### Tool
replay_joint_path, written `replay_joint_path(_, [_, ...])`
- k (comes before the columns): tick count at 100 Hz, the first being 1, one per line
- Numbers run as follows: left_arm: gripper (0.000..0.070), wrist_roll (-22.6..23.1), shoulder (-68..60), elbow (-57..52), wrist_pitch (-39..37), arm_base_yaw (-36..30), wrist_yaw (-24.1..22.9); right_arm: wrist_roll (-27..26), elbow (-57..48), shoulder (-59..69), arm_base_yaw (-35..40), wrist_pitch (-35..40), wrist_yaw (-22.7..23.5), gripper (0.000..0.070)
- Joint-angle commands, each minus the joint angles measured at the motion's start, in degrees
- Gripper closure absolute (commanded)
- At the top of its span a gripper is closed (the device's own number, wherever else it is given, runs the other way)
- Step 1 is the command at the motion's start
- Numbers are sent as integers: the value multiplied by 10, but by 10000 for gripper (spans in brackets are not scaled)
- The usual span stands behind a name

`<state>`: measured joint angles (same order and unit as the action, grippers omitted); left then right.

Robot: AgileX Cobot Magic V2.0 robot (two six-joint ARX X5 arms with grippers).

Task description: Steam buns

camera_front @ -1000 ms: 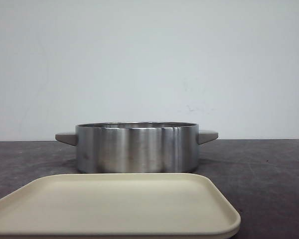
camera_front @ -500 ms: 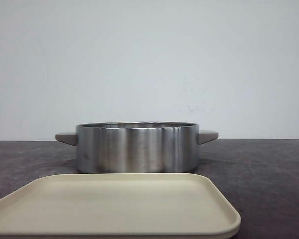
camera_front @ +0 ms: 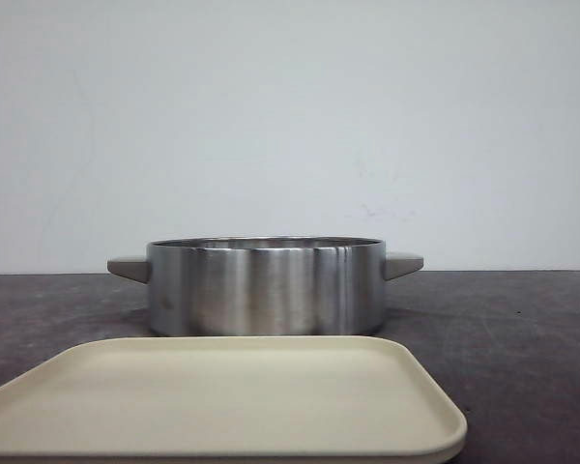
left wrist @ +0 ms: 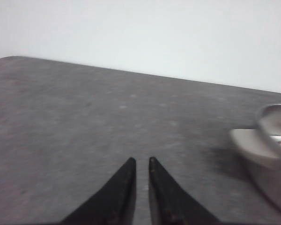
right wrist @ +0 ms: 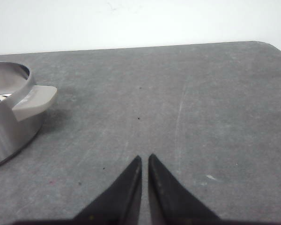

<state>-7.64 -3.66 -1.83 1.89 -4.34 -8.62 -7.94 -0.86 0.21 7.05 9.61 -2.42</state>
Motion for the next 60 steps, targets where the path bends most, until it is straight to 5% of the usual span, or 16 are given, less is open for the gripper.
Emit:
replay_joint_path(1, [700,6,14,8,-10,12,3,-6,1,0,1,-6,-2,684])
replay_joint_path(16, [700,39,35,10,32,27,5,-6,1,0,1,-5,-2,684])
replay_joint_path(34, [700,58,35,10,94,31,70,-6,1,0,1,-6,-2,684])
replay_joint_path(60, [700,72,35,10,88,33,85,-6,1,0,1,-6,-2,684])
